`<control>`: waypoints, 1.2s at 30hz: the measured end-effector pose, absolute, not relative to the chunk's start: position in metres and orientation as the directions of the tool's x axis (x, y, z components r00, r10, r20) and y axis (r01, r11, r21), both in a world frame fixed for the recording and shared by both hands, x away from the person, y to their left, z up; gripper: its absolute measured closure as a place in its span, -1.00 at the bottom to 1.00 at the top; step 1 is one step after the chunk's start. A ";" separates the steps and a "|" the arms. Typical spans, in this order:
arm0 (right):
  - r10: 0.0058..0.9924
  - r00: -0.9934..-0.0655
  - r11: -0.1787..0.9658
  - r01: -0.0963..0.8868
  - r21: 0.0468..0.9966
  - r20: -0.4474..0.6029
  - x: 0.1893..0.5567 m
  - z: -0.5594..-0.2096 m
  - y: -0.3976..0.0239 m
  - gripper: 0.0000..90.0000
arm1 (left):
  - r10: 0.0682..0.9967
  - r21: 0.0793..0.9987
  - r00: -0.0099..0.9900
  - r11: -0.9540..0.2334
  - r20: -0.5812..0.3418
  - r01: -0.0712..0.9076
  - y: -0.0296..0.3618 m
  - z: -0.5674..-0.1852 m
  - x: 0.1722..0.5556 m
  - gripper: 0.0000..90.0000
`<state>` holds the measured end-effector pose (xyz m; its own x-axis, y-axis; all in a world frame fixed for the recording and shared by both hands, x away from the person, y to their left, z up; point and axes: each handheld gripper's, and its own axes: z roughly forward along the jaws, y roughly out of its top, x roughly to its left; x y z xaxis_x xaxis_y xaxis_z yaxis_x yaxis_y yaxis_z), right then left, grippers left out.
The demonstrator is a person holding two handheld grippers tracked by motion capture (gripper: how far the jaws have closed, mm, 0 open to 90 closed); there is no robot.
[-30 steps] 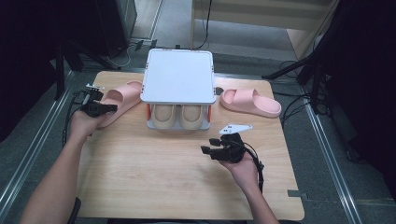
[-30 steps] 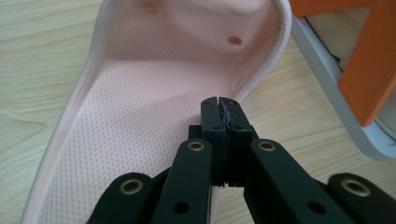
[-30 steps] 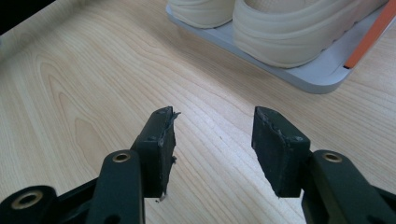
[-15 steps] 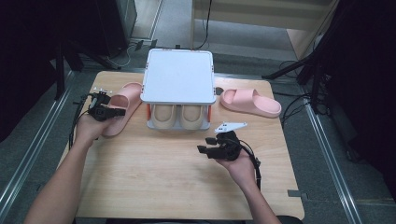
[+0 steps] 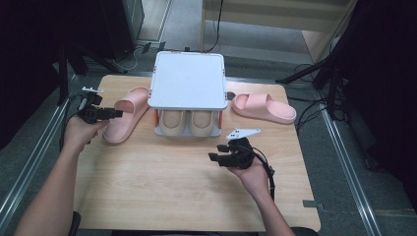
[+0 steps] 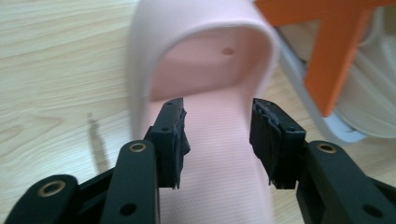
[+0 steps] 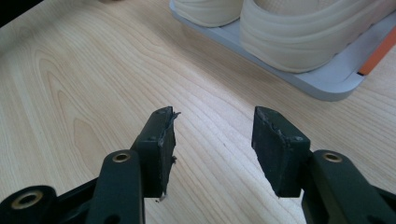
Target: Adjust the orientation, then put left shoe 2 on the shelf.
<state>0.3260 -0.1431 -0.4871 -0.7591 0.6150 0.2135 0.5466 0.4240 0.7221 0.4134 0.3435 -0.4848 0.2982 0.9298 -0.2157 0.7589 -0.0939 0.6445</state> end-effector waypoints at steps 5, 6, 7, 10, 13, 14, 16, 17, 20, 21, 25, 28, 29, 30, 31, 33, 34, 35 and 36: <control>0.629 -0.746 0.415 0.560 0.717 0.219 0.322 -0.489 -0.148 0.10 | 0.934 0.640 0.273 -0.064 -0.233 0.766 0.353 -0.490 0.422 0.12; 0.629 -0.747 0.417 0.556 0.718 0.213 0.322 -0.489 -0.149 0.11 | 0.932 0.645 0.275 -0.063 -0.234 0.762 0.353 -0.492 0.424 0.12; 0.633 -0.743 0.413 0.559 0.719 0.215 0.320 -0.489 -0.150 0.10 | 0.931 0.643 0.278 -0.066 -0.235 0.763 0.353 -0.493 0.426 0.12; 0.648 -0.730 0.401 0.570 0.717 0.218 0.316 -0.490 -0.155 0.10 | 0.930 0.635 0.281 -0.072 -0.236 0.769 0.352 -0.496 0.434 0.12; 0.664 -0.715 0.390 0.580 0.715 0.218 0.313 -0.490 -0.161 0.10 | 0.931 0.654 0.277 -0.057 -0.239 0.755 0.353 -0.501 0.439 0.12; 0.666 -0.714 0.389 0.579 0.717 0.215 0.312 -0.491 -0.162 0.10 | 0.934 0.662 0.268 -0.047 -0.236 0.748 0.353 -0.503 0.441 0.13; 0.675 -0.705 0.381 0.588 0.714 0.220 0.310 -0.491 -0.165 0.10 | 0.935 0.652 0.258 -0.040 -0.242 0.757 0.355 -0.506 0.445 0.15; 0.680 -0.700 0.376 0.590 0.715 0.220 0.309 -0.491 -0.167 0.10 | 0.938 0.625 0.247 -0.041 -0.245 0.779 0.355 -0.507 0.448 0.16; 0.689 -0.690 0.369 0.598 0.711 0.222 0.306 -0.492 -0.171 0.10 | 0.942 0.636 0.248 -0.050 -0.226 0.770 0.353 -0.511 0.454 0.22; 0.691 -0.689 0.369 0.598 0.712 0.220 0.305 -0.492 -0.172 0.10 | 0.941 0.629 0.244 -0.045 -0.234 0.776 0.353 -0.512 0.455 0.23; 0.700 -0.680 0.361 0.603 0.712 0.221 0.302 -0.492 -0.176 0.10 | 0.949 0.624 0.228 -0.044 -0.219 0.780 0.353 -0.514 0.460 0.34; 0.702 -0.676 0.356 0.604 0.713 0.223 0.303 -0.492 -0.177 0.10 | 0.951 0.626 0.213 -0.027 -0.225 0.779 0.355 -0.517 0.461 0.47; 0.702 -0.676 0.356 0.607 0.711 0.224 0.303 -0.493 -0.176 0.10 | 0.949 0.624 0.208 -0.014 -0.238 0.781 0.357 -0.517 0.462 0.49; 0.701 -0.678 0.359 0.605 0.710 0.223 0.303 -0.493 -0.176 0.10 | 0.949 0.623 0.201 -0.006 -0.244 0.782 0.357 -0.517 0.462 0.50; 0.700 -0.679 0.363 0.607 0.707 0.223 0.303 -0.493 -0.175 0.10 | 0.949 0.625 0.206 -0.012 -0.240 0.780 0.357 -0.517 0.461 0.51; 0.698 -0.681 0.364 0.606 0.707 0.224 0.303 -0.493 -0.173 0.10 | 0.951 0.626 0.205 -0.017 -0.230 0.780 0.356 -0.517 0.461 0.54; 0.697 -0.684 0.371 0.602 0.707 0.216 0.303 -0.493 -0.173 0.10 | 0.953 0.626 0.206 -0.023 -0.221 0.779 0.355 -0.516 0.461 0.55; 0.696 -0.685 0.373 0.602 0.707 0.215 0.303 -0.493 -0.172 0.10 | 0.957 0.631 0.208 -0.034 -0.204 0.775 0.354 -0.516 0.460 0.57; 0.695 -0.687 0.373 0.598 0.709 0.214 0.303 -0.493 -0.172 0.10 | 0.959 0.633 0.208 -0.041 -0.191 0.773 0.353 -0.515 0.459 0.61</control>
